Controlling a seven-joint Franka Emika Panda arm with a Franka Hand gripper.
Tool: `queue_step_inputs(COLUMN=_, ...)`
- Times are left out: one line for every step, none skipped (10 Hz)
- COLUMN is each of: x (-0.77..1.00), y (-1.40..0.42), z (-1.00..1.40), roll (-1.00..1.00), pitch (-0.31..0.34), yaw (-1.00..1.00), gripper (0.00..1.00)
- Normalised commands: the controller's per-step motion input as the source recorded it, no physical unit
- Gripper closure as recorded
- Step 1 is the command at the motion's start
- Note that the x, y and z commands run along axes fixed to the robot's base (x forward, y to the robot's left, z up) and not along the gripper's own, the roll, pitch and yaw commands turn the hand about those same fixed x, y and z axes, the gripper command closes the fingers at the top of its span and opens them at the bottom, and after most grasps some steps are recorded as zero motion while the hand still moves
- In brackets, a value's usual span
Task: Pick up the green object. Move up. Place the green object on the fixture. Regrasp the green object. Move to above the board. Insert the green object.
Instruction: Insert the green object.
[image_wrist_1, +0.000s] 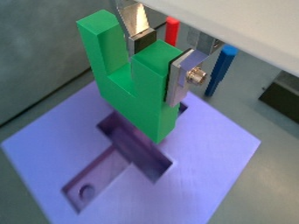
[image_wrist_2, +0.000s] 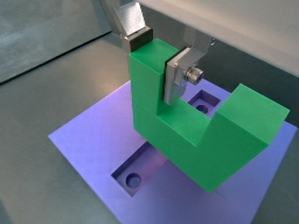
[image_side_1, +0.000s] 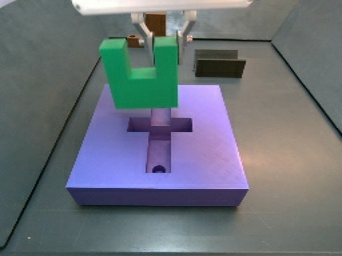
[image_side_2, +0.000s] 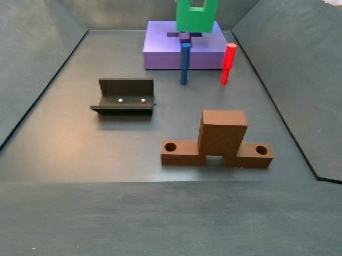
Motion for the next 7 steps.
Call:
queue_step_inputs(x=0.43, y=-0.49, z=-0.02, roll=0.24, pitch=0.000, yaw=0.27, gripper=1.00)
queue_step_inputs(x=0.37, y=-0.27, z=-0.16, roll=0.26, pitch=0.000, yaw=0.19, gripper=1.00)
queue_step_inputs(x=0.23, y=-0.06, z=-0.28, roll=0.27, pitch=0.000, yaw=0.05, gripper=1.00)
queue_step_inputs(x=0.12, y=-0.03, z=-0.30, roll=0.30, pitch=0.000, yaw=0.00, gripper=1.00)
queue_step_inputs(x=0.00, y=-0.08, z=-0.24, roll=0.24, pitch=0.006, yaw=0.00, gripper=1.00)
queue_step_inputs(x=0.00, y=-0.15, z=0.00, roll=0.00, pitch=0.000, yaw=0.09, gripper=1.00)
queue_step_inputs(x=0.03, y=-0.21, z=0.00, roll=0.00, pitch=0.004, yaw=0.14, gripper=1.00)
